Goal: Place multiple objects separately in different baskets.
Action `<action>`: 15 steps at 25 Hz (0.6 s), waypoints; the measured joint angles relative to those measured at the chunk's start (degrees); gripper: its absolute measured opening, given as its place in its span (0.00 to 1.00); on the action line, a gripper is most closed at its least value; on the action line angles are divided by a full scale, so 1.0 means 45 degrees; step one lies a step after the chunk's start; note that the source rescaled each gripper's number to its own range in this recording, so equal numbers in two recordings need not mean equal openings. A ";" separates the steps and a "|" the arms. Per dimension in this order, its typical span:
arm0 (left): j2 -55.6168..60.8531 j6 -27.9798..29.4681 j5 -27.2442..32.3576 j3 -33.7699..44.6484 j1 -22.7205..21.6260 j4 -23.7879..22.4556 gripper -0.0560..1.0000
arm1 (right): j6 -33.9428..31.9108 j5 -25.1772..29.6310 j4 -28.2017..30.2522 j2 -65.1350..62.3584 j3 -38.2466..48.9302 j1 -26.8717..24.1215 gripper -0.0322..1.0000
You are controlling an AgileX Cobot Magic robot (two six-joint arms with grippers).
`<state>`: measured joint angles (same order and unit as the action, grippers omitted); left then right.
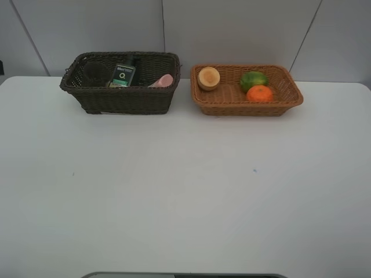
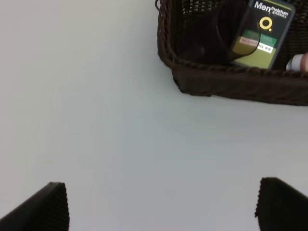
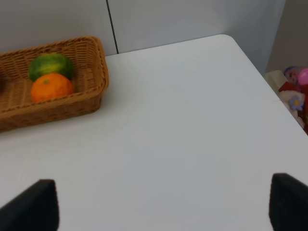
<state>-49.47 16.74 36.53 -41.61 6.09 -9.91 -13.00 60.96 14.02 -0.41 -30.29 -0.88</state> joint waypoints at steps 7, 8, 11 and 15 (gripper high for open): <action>0.6386 -0.0824 0.3682 0.1395 0.0000 0.0453 1.00 | 0.0000 0.0000 0.0000 0.0000 0.0000 0.0000 0.92; 0.7173 -0.0879 0.4211 0.1549 0.0000 0.0551 1.00 | 0.0000 0.0000 0.0000 0.0000 0.0000 0.0000 0.92; 0.9065 -0.1174 0.5535 0.2104 0.0000 0.0701 1.00 | 0.0000 0.0000 0.0000 0.0000 0.0000 0.0000 0.92; 1.0899 -0.1968 0.5770 0.2490 0.0000 0.0997 1.00 | 0.0000 0.0000 0.0000 0.0000 0.0000 0.0000 0.92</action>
<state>-0.42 7.88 62.50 -30.40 6.09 -5.42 -13.00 60.96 14.02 -0.41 -30.29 -0.88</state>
